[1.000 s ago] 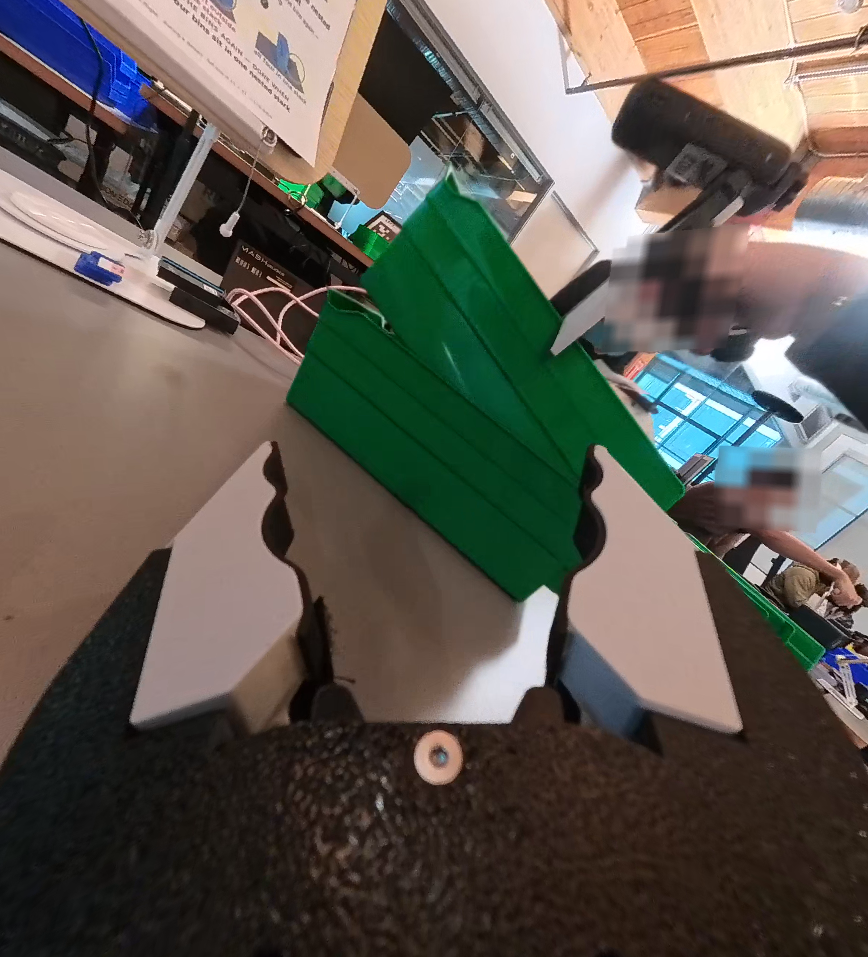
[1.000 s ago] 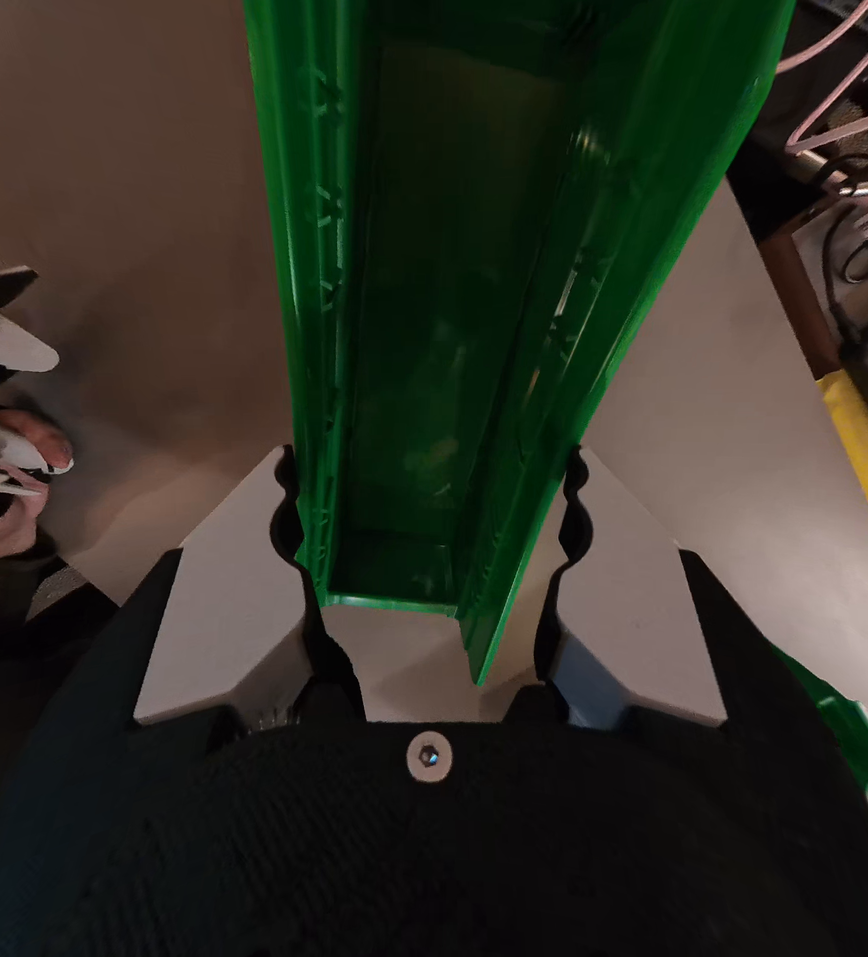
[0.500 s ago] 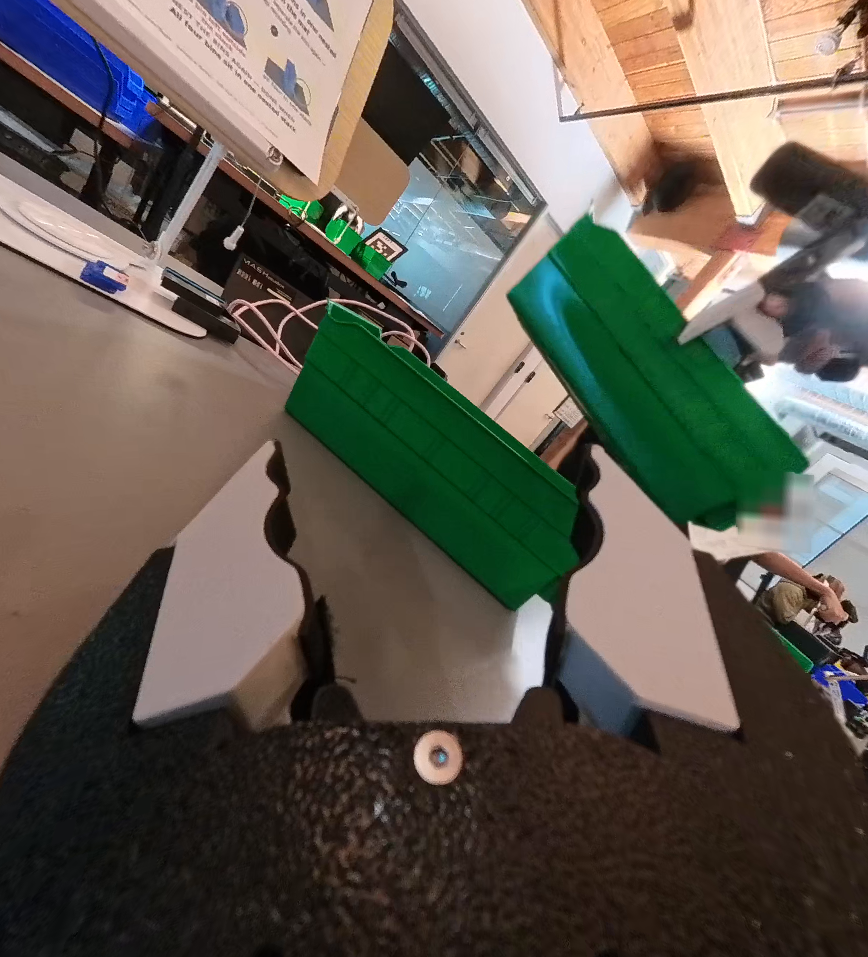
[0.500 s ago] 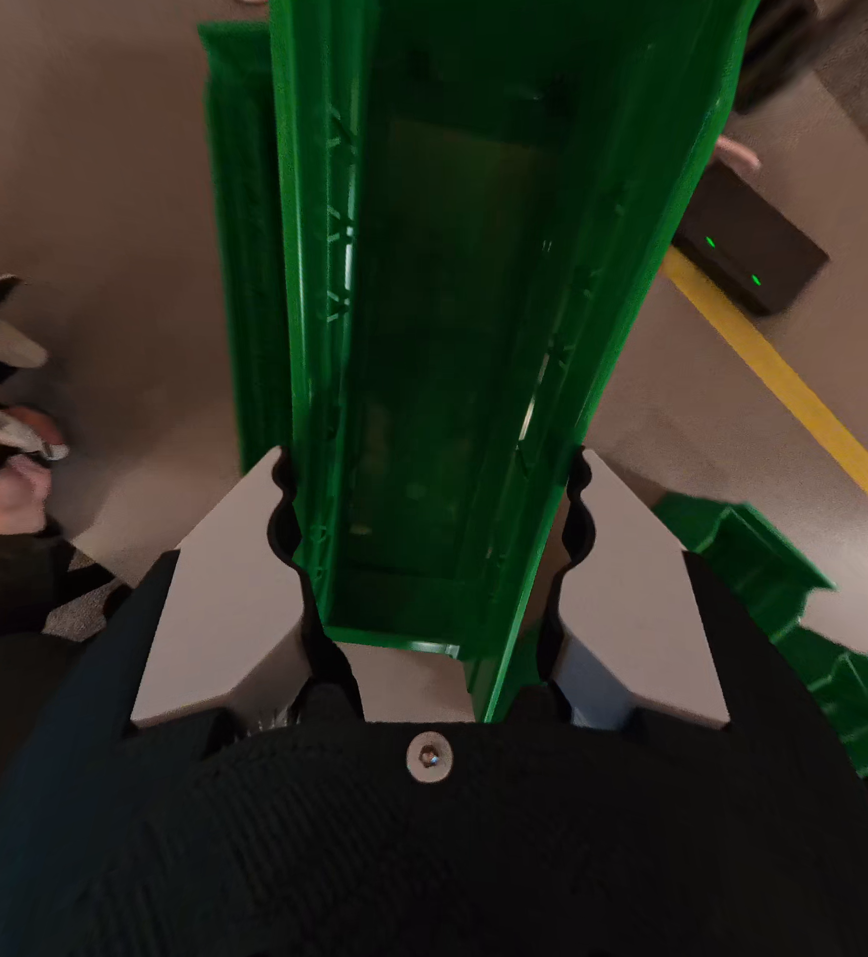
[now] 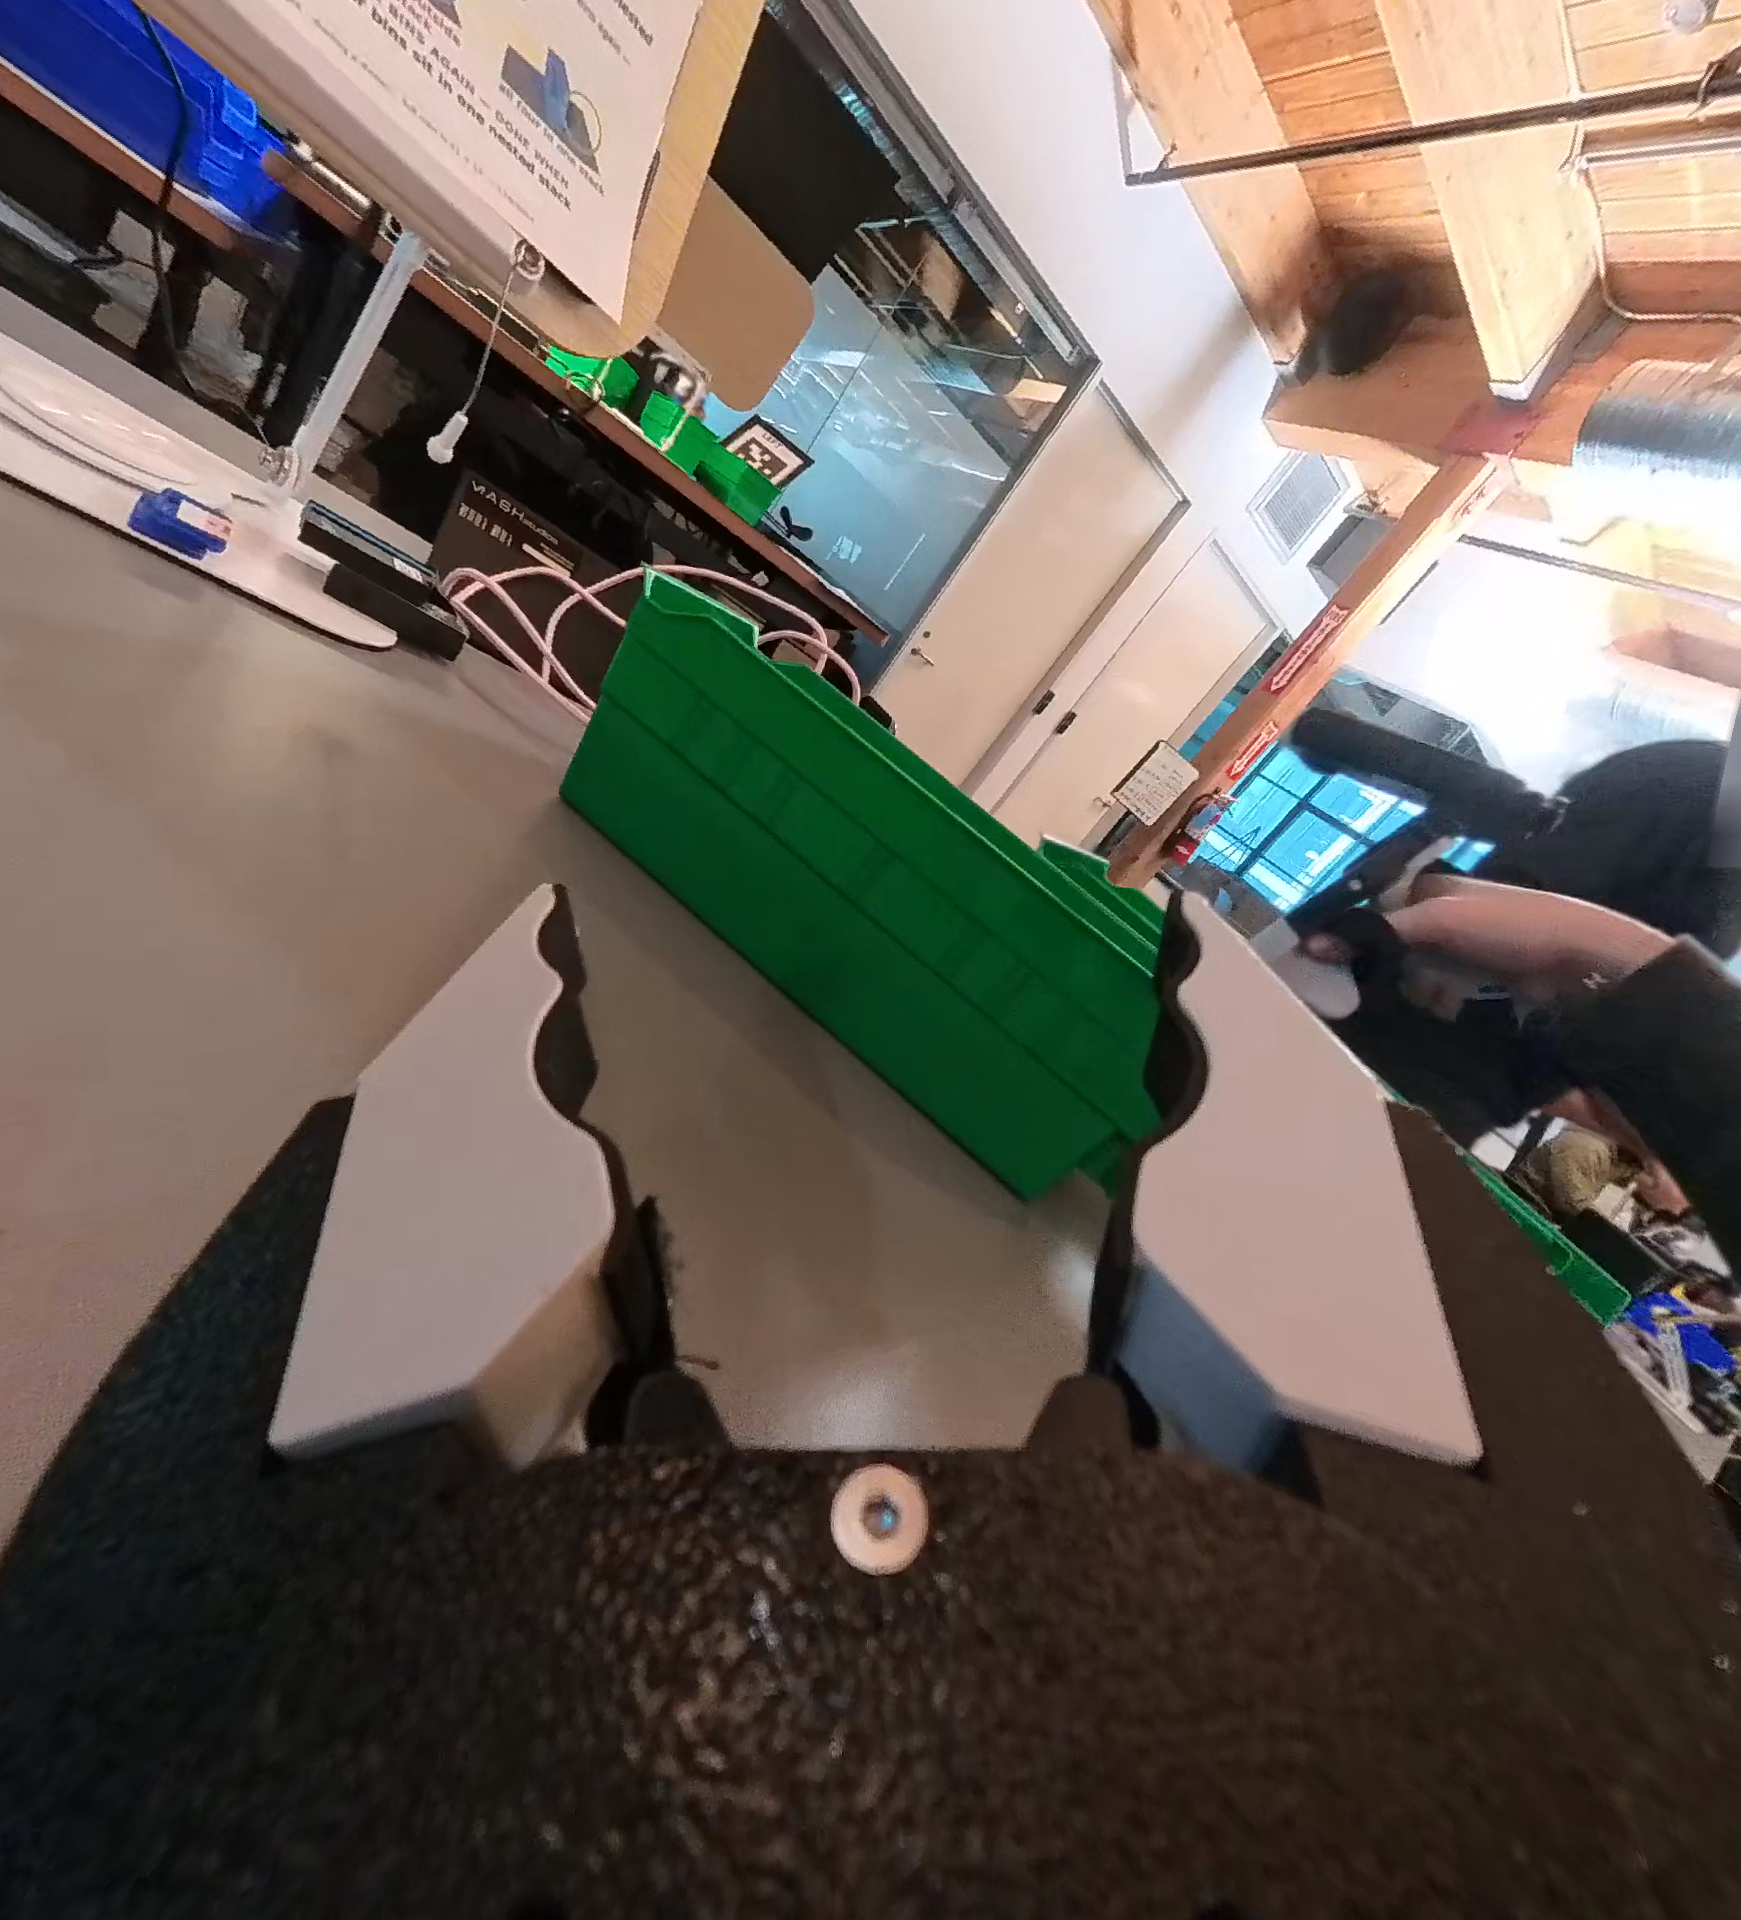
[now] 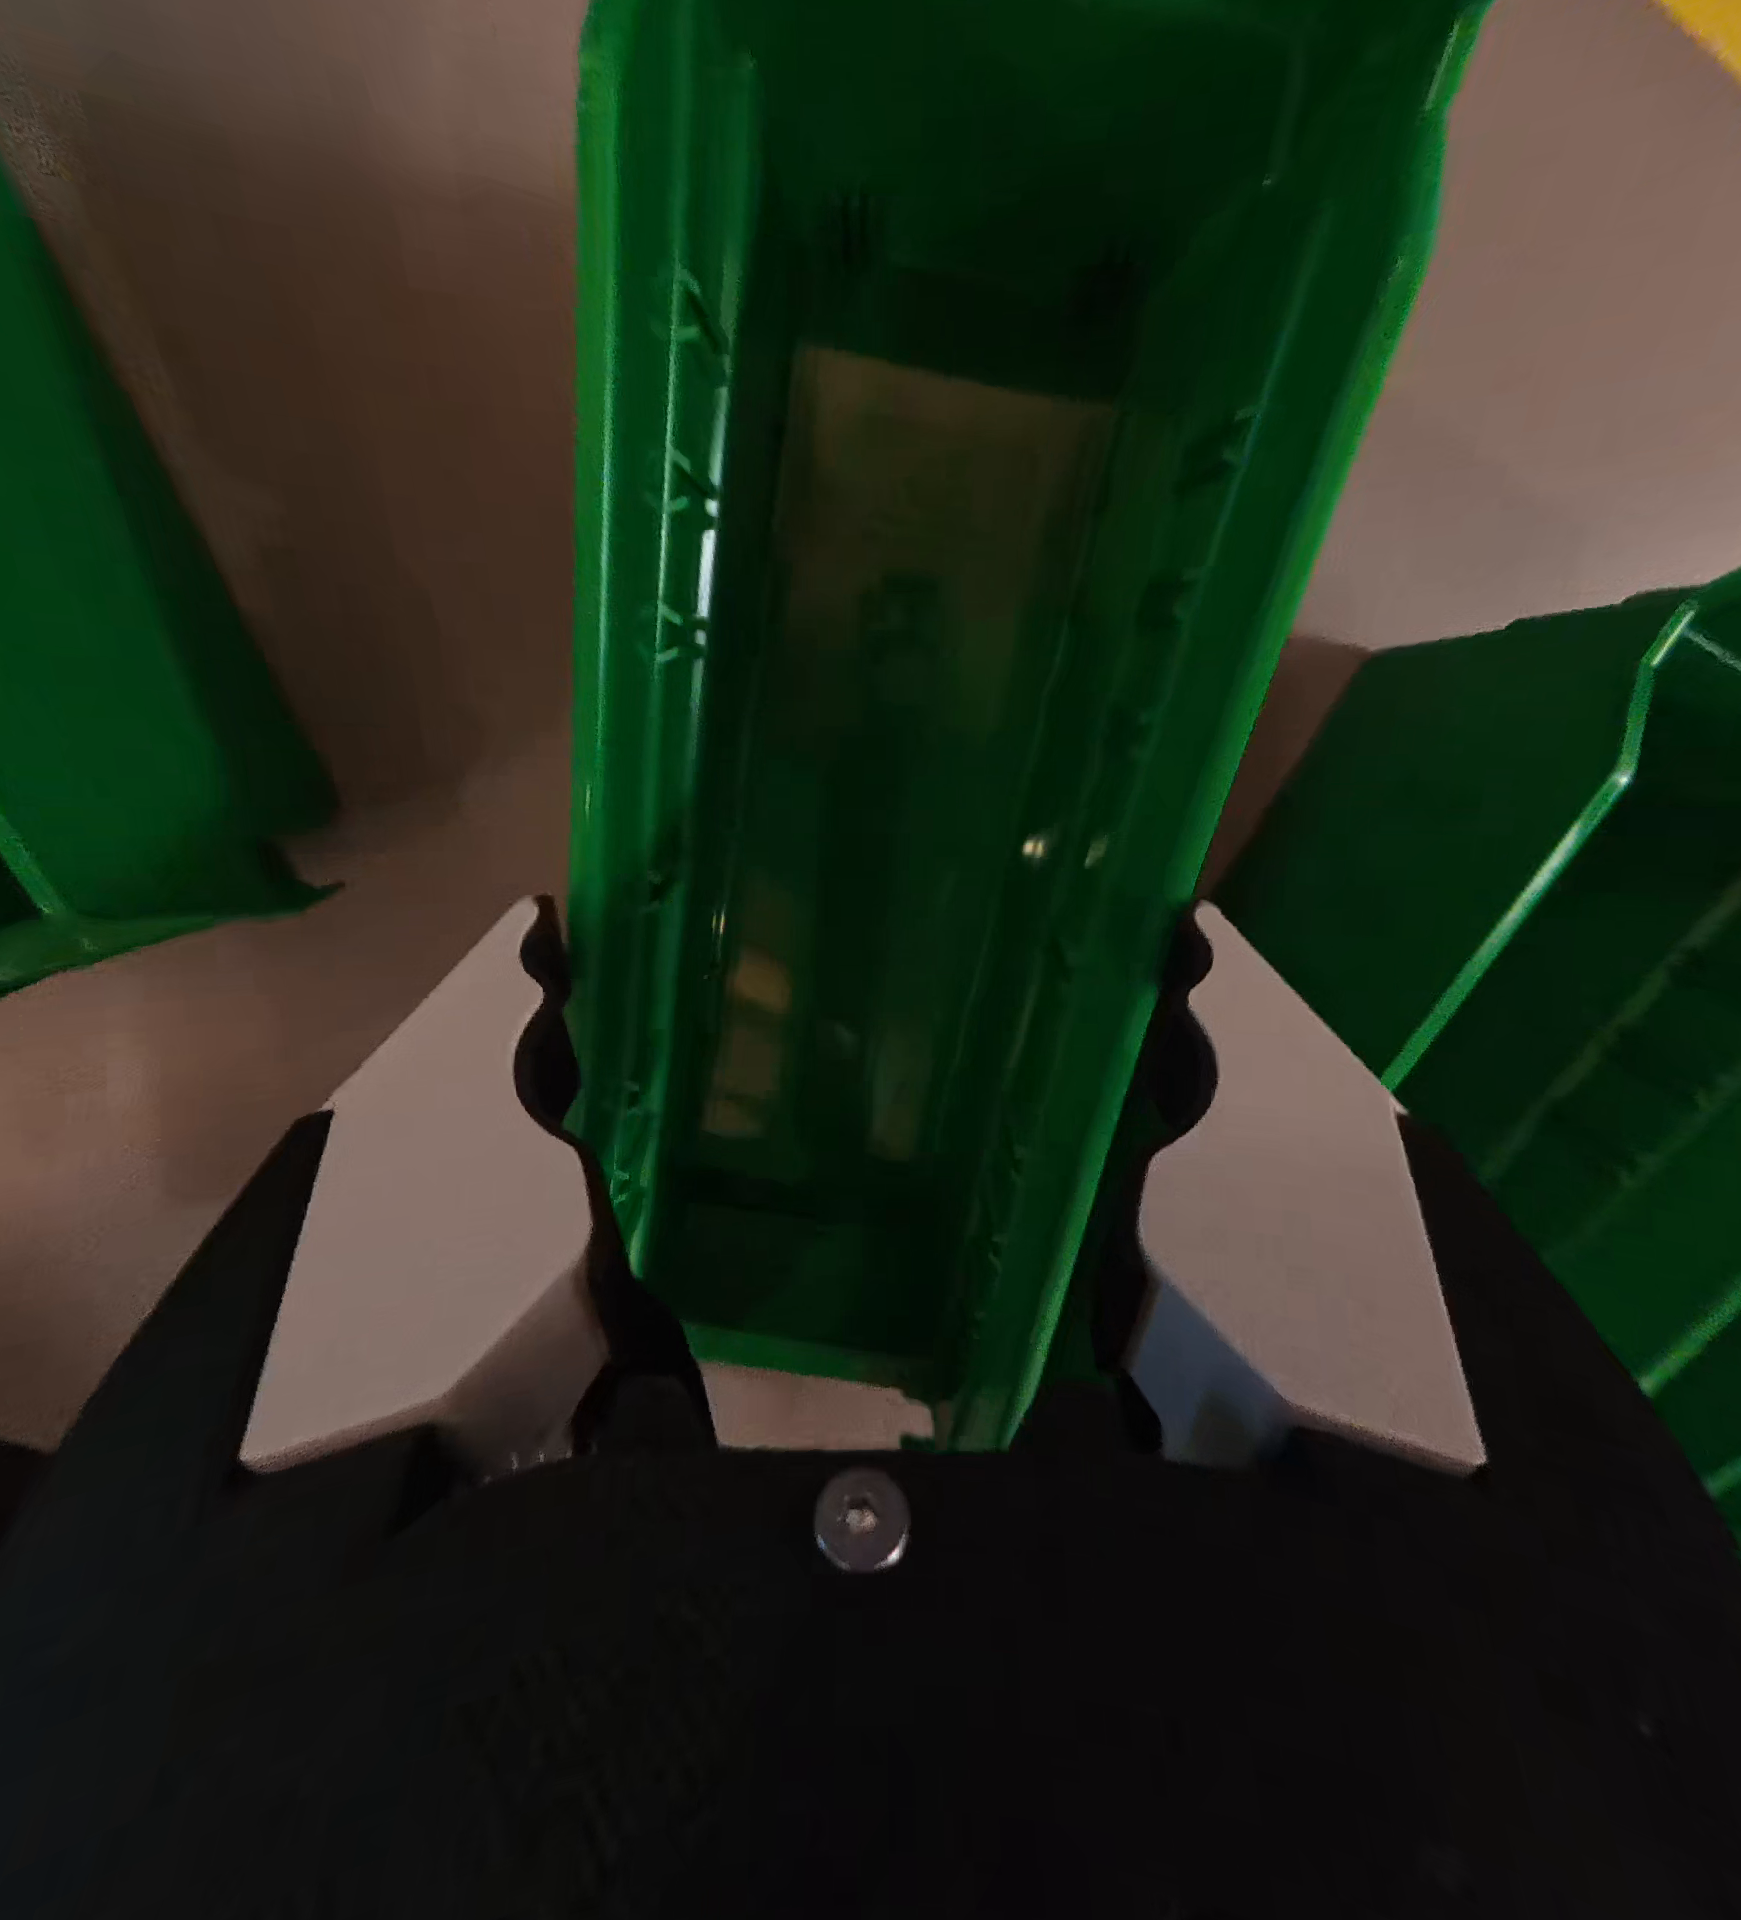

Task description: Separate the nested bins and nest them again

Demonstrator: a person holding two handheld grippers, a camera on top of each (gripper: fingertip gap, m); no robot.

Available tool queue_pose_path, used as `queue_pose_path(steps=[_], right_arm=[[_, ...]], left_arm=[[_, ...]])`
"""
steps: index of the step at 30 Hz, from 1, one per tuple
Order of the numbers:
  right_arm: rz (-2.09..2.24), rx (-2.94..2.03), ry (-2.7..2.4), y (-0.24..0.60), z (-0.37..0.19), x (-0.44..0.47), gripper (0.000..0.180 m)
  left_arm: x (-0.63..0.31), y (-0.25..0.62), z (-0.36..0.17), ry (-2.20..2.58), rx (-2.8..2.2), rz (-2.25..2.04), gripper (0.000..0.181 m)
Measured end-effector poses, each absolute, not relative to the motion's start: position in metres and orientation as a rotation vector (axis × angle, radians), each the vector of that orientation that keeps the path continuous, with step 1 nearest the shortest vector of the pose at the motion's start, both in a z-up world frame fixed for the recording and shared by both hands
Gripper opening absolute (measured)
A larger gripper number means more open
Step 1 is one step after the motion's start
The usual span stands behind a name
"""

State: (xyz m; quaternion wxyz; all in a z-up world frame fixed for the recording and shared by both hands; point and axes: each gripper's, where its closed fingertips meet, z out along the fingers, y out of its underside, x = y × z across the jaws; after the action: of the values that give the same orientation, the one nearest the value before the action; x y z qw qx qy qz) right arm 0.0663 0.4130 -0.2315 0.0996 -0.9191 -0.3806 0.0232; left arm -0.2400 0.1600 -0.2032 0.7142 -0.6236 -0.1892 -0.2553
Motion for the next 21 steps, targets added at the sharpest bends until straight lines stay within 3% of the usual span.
queue_pose_path(steps=[2,6,12,21], right_arm=[[0.117,-2.672,-1.146,0.41,-0.233,0.064,0.12],[0.025,-2.371,-1.19,0.394,-0.203,0.055,0.108],[0.464,-1.791,-1.185,0.299,-0.162,-0.004,0.102],[0.669,-1.505,-1.24,0.251,-0.213,-0.052,0.093]], left_arm=[[-0.239,0.16,-0.204,-0.417,-1.384,-0.573,0.108],[-0.236,0.162,-0.206,-0.413,-1.402,-0.61,0.108],[-0.232,0.164,-0.207,-0.395,-1.419,-0.618,0.106],[-0.234,0.157,-0.2,-0.409,-1.346,-0.652,0.103]])
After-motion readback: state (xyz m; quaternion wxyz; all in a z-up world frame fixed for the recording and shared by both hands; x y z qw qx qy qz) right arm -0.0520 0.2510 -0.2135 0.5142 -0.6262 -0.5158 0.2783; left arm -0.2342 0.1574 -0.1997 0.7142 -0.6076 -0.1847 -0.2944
